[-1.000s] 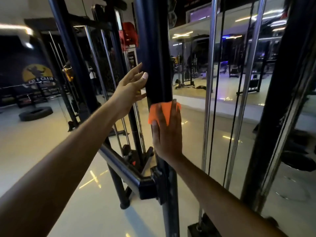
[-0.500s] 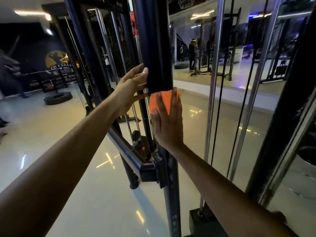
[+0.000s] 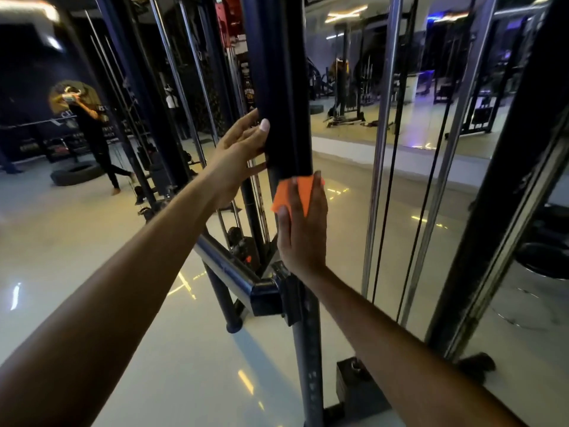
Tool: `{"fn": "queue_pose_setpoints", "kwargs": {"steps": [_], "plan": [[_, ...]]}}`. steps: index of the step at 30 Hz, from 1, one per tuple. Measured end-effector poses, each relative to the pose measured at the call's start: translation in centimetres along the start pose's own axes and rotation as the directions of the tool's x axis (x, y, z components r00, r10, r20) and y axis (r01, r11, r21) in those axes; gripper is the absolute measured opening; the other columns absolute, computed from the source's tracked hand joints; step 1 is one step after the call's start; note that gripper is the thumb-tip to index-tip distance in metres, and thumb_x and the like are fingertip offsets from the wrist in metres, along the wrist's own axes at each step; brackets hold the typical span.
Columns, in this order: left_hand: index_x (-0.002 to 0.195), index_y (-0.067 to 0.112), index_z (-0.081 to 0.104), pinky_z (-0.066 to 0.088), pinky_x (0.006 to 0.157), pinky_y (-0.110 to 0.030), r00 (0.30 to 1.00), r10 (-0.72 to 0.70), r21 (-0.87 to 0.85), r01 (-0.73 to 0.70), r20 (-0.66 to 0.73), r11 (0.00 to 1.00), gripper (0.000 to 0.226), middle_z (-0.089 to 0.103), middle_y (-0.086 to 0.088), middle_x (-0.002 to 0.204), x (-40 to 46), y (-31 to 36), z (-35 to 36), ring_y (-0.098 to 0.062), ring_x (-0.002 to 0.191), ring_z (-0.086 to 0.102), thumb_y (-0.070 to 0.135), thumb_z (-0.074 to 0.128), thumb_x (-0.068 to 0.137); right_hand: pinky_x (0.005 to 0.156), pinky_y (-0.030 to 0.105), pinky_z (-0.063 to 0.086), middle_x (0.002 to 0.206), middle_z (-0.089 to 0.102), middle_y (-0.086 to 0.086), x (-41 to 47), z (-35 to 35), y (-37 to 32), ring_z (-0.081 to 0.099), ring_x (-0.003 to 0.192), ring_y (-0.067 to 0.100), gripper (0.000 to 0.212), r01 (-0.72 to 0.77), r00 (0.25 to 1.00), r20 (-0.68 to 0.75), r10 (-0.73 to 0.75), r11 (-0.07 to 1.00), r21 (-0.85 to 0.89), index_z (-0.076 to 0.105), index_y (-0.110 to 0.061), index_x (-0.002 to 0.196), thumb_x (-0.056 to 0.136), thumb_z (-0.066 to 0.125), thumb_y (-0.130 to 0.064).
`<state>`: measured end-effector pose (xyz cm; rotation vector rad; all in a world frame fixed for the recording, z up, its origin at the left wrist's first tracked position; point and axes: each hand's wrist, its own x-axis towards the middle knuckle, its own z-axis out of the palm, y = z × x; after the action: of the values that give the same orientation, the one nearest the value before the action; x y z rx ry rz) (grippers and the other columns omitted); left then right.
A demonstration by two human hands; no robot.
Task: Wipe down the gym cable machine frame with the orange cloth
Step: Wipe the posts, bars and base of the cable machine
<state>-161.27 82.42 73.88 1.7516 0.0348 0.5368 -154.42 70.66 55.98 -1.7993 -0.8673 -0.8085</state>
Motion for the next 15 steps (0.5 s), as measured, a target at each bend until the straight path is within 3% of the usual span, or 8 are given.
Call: {"fn": "queue_pose_setpoints", "kwargs": {"steps": [3,6,11,15], "plan": [[0.160,0.036,0.042,0.052,0.112,-0.048,1.000,0.014,-0.029,-0.014,0.018,0.999,0.059,0.067,0.006,0.147,0.1,-0.6,-0.3,-0.012,0.134,0.065,0.043,0.066,0.107,0.128,0.056,0.032,0.180,-0.001,0.017,3.6,-0.3,-1.1,0.010,0.166,0.039,0.062,0.033,0.997,-0.071,-0.035,0.999,-0.022,0.024,-0.021,0.172,0.116,0.043,-0.040],[0.151,0.043,0.047,0.049,0.117,-0.051,0.999,0.015,-0.053,-0.013,0.043,0.999,0.051,0.061,0.002,0.154,0.0,-2.0,-0.7,-0.013,0.138,0.062,0.045,0.068,0.105,0.128,0.055,0.034,0.181,-0.002,0.018,0.7,0.9,1.0,0.005,0.167,0.038,0.067,0.028,0.998,-0.048,-0.032,0.996,-0.086,0.020,-0.020,0.172,0.114,0.052,-0.034],[0.147,0.044,0.051,0.047,0.120,-0.048,0.997,-0.033,-0.091,0.039,0.075,0.995,0.045,0.061,0.004,0.154,-1.8,-5.6,-0.3,-0.012,0.139,0.061,0.042,0.068,0.105,0.113,0.062,0.052,0.181,-0.010,0.012,-9.6,2.7,4.3,0.009,0.167,0.040,0.070,-0.085,0.987,0.129,0.098,0.991,-0.103,0.002,-0.033,0.172,0.117,0.045,-0.036],[0.141,0.046,0.055,0.045,0.121,-0.051,0.993,-0.073,-0.129,0.085,0.094,0.988,0.040,0.062,0.002,0.154,-2.6,-7.8,0.1,-0.014,0.140,0.061,0.043,0.070,0.103,0.113,0.064,0.050,0.181,-0.016,0.003,-4.8,1.7,2.1,0.008,0.167,0.037,0.066,-0.099,0.994,0.036,0.099,0.995,-0.001,-0.002,-0.033,0.172,0.116,0.031,-0.045]]}}
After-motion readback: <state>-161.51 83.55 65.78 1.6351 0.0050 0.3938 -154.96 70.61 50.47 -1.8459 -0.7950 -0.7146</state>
